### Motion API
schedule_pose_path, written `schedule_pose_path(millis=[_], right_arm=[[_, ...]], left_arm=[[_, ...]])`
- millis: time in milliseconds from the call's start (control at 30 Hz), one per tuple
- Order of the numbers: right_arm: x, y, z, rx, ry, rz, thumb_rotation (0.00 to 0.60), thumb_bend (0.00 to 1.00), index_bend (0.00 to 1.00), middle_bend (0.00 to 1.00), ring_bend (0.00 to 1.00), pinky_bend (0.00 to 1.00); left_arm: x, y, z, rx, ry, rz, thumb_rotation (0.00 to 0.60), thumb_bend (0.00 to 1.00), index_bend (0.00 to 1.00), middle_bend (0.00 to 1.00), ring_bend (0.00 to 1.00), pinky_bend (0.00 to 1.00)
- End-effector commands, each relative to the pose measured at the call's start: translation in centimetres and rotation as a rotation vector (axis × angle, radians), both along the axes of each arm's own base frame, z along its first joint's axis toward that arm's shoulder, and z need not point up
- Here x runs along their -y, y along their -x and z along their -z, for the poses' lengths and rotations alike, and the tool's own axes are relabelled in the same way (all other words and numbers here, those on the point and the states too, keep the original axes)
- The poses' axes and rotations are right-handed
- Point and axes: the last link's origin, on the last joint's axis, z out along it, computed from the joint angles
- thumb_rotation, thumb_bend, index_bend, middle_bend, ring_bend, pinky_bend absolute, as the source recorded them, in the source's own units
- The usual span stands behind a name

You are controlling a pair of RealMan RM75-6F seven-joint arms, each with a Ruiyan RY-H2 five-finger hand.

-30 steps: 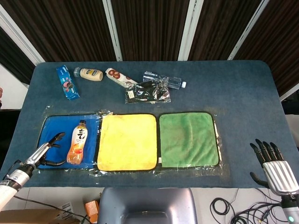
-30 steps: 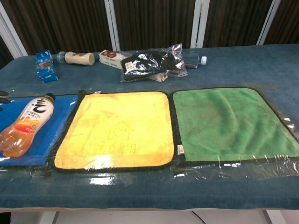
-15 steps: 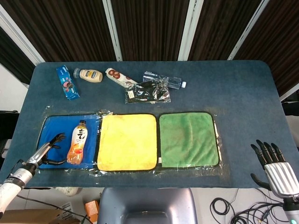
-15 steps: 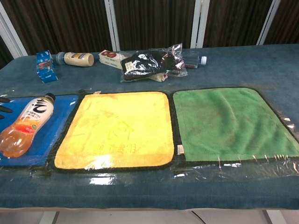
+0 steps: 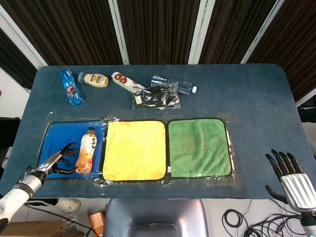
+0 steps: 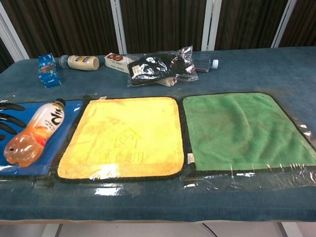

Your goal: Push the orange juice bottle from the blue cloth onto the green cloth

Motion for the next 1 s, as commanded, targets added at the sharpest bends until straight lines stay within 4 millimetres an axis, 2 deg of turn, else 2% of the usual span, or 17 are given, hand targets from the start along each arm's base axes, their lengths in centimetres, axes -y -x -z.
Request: schedule_pose_path(millis=[33, 400, 733, 1000], right_arm=[[0.0, 0.0, 0.0, 0.0, 0.001, 0.0, 0.6, 0.19, 0.0, 0.0, 0.0, 0.0], [-0.1, 0.0, -0.1, 0.003, 0.005, -0.002, 0.6, 0.19, 0.0, 0.0, 0.0, 0.0], [-0.2, 0.0, -0.1, 0.002, 0.006, -0.005, 0.6, 0.19, 0.0, 0.0, 0.0, 0.0], [-0.1, 0.0, 0.0, -0.001, 0.003, -0.003, 0.6, 0.19, 0.0, 0.0, 0.0, 0.0]], left_arm=[[-0.4, -0.7, 0.1, 0.008, 0.019, 0.007, 0.6, 0.32, 0.0, 0.21, 0.21, 0.43], [-2.0, -2.8, 1.1, 0.067, 0.108, -0.023, 0.6, 0.38, 0.0, 0.21, 0.21, 0.43], [-2.2, -4.1, 1.6, 0.098, 0.165, -0.036, 0.6, 0.4, 0.0, 0.21, 0.21, 0.43], [-2.7, -6.0, 2.0, 0.18, 0.19, -0.051, 0.6, 0.41, 0.0, 0.21, 0.21, 0.43]])
